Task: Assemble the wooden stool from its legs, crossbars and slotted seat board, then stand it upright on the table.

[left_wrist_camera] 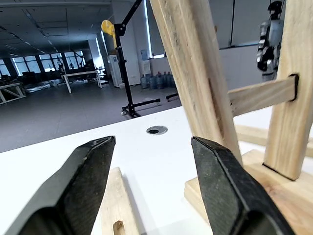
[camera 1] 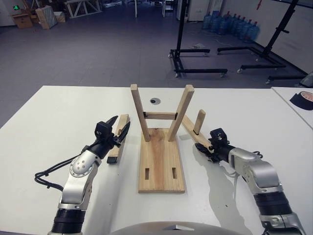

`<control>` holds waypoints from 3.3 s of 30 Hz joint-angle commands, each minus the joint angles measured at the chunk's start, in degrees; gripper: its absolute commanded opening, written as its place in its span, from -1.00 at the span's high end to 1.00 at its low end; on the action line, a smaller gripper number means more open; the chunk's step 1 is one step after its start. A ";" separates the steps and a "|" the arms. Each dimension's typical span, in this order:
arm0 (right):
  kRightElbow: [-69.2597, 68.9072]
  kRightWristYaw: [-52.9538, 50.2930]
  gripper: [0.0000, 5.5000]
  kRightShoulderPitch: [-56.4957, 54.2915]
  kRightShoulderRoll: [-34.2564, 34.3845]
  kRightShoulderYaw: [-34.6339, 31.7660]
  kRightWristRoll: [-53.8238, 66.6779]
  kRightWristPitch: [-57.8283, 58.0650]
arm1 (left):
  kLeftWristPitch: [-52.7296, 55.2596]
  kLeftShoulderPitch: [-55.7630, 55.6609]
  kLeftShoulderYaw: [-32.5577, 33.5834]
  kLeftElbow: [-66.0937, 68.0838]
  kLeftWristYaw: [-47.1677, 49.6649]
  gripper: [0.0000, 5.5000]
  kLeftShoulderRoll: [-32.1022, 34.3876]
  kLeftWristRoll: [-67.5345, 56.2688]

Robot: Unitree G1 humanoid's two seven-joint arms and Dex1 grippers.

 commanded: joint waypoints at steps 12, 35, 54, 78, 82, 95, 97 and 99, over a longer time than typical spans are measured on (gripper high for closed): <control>6.19 -0.52 0.27 -5.44 2.17 -3.23 -0.77 -2.30 | 3.42 -2.51 2.85 2.07 -1.78 -0.03 -1.34 -6.83; -26.62 27.85 0.27 -1.24 -1.32 -1.92 47.51 -2.79 | 29.79 4.27 2.70 -24.79 -15.45 -0.38 2.25 -68.51; -23.62 31.91 0.27 0.83 -4.91 2.31 45.01 -1.48 | 29.76 5.22 3.62 -23.90 -17.58 -0.10 5.31 -64.78; -21.39 33.59 0.00 -0.79 -7.82 -0.91 49.96 3.11 | 31.17 2.21 5.61 -26.50 -18.35 0.26 7.59 -69.19; -22.22 35.81 -0.22 3.64 -13.09 -4.88 46.40 1.20 | 29.98 1.53 8.47 -25.26 -18.32 0.26 8.77 -67.69; -12.26 38.40 -0.22 9.93 -16.72 -13.09 36.11 -6.32 | 31.28 -5.39 8.42 -13.61 -35.11 0.26 26.20 -48.84; -12.51 38.41 -0.22 10.67 -16.22 -11.82 34.69 -6.88 | 30.42 -6.79 5.78 -12.02 -37.74 0.26 27.20 -44.74; -12.57 38.55 -0.22 11.12 -15.93 -10.83 33.68 -7.42 | 30.05 -7.01 3.83 -10.95 -39.56 0.26 27.63 -41.88</control>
